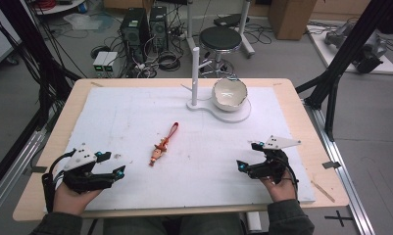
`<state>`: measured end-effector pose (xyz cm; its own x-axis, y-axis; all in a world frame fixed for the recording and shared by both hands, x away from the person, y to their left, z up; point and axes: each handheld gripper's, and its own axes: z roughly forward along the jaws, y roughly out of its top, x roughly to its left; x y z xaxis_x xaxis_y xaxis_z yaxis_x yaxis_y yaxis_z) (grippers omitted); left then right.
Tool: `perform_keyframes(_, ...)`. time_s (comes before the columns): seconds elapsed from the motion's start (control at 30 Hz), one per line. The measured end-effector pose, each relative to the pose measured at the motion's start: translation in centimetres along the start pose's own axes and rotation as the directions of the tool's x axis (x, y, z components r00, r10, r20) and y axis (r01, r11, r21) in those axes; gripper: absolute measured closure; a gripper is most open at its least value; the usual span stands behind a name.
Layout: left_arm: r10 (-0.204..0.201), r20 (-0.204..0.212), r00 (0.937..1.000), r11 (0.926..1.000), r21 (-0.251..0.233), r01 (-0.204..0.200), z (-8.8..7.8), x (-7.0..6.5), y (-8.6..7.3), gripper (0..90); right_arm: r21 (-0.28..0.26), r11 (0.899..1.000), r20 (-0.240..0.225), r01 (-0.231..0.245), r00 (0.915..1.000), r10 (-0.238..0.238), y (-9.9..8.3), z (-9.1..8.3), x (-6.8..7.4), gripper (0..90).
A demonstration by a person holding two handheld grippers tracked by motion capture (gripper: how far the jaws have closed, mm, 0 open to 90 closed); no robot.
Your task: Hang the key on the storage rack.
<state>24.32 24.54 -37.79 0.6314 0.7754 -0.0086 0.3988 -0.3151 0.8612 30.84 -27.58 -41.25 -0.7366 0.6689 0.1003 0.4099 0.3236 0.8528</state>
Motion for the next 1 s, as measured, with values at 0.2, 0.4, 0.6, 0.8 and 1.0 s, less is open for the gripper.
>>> perform_keyframes(0.2, 0.01, 0.021, 0.9997, 0.9999, 0.01, -0.01, 1.0, 0.0, 1.3, 32.1, -0.003, 1.0, -0.001, 0.003, 1.0, -0.003, 0.1, 0.1, -0.2, 6.9)
perform_keyframes(0.4, 0.027, 0.048, 0.9985, 0.999, 0.034, -0.029, 2.6, -0.2, 2.8, 32.7, 0.001, 1.0, 0.001, -0.003, 1.0, 0.003, 0.1, 0.2, -0.2, 6.9)
perform_keyframes(0.6, 0.026, 0.059, 0.9979, 0.9978, 0.059, -0.029, 4.1, -0.2, 4.0, 33.3, -0.005, 1.0, 0.001, -0.001, 1.0, 0.001, 0.1, 0.2, -0.3, 6.9)
perform_keyframes(0.8, 0.029, 0.062, 0.9977, 0.9962, 0.08, -0.034, 5.4, -0.2, 5.1, 34.3, -0.015, 1.0, -0.003, -0.006, 1.0, 0.006, 0.1, 0.1, -0.5, 6.9)
perform_keyframes(1.0, 0.039, 0.064, 0.9972, 0.9935, 0.104, -0.045, 6.9, -0.6, 6.4, 35.7, -0.016, 1.0, -0.008, -0.001, 1.0, 0.001, 0.2, 0.2, -0.4, 6.9)
